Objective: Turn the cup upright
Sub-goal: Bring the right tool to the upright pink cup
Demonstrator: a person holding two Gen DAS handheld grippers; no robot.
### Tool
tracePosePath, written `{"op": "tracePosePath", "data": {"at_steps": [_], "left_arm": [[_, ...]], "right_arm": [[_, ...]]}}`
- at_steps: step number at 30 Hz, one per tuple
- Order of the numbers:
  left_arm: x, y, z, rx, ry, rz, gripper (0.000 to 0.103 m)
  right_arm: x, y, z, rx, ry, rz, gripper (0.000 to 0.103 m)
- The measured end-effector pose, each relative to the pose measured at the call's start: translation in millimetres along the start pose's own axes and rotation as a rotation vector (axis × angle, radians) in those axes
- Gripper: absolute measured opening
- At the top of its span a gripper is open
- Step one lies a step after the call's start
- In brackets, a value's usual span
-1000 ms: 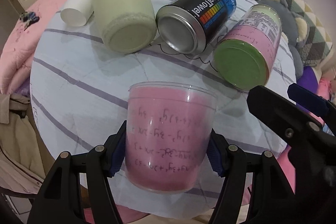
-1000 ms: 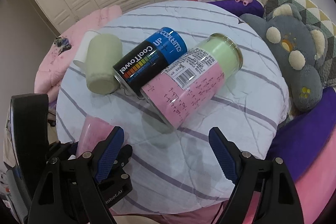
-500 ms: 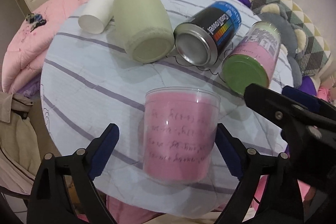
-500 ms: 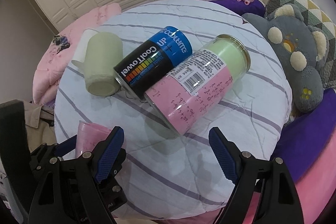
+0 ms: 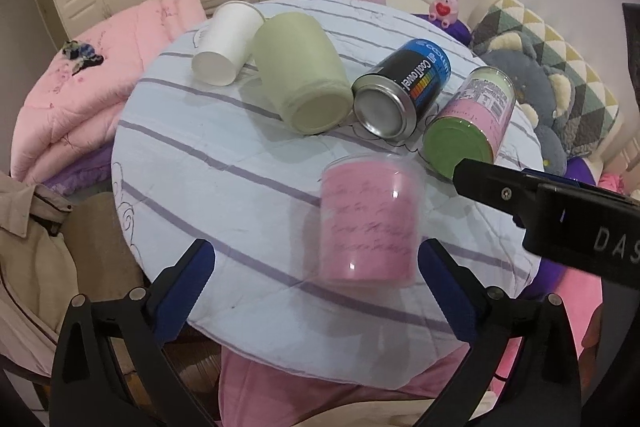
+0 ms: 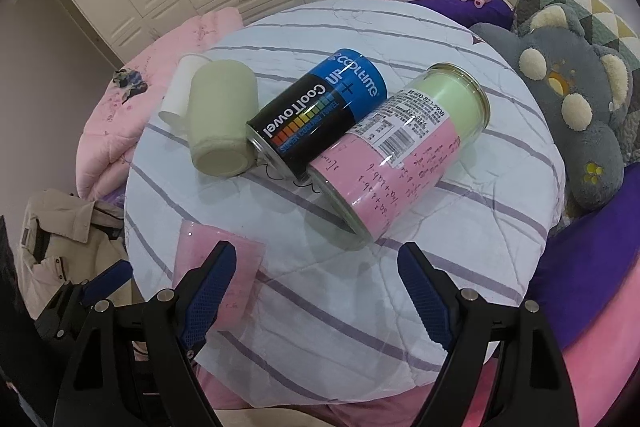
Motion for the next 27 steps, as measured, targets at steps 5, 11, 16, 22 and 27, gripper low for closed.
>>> {"op": "tracePosePath", "data": {"at_steps": [5, 11, 16, 22, 27], "left_arm": [[4.8, 4.7, 1.5, -0.003, 0.007, 0.004, 0.103], [5.3, 6.9, 4.3, -0.002, 0.028, -0.013, 0.103], [2.9, 5.9, 4.3, -0.004, 0.043, -0.031, 0.103], [2.8, 4.1, 2.0, -0.004, 0.067, -0.044, 0.103], [8.3, 2.7, -4.6, 0.008, 0.082, -0.047, 0.103]], "right_arm": [[2.9, 4.9, -2.2, 0.019, -0.021, -0.019, 0.084], [12.4, 10.8, -8.4, 0.059, -0.061, -0.040, 0.084], [26.0, 14.4, -15.3, 0.093, -0.095, -0.048, 0.084], [40.8, 13.0, -24.4, 0.124, -0.129, -0.054, 0.084], [55.9, 12.2, -36.5, 0.177, -0.182, -0.073, 0.084]]}}
Point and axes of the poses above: each gripper's, at about its wrist camera, not at the fingertips, and z roughly against the way its jaws point, x to its left, y to its underside, the point moved 9 cm from there along -z, roughly the way its jaws point, and after that the axes turned 7 degrees about y, right-handed, at the moved point
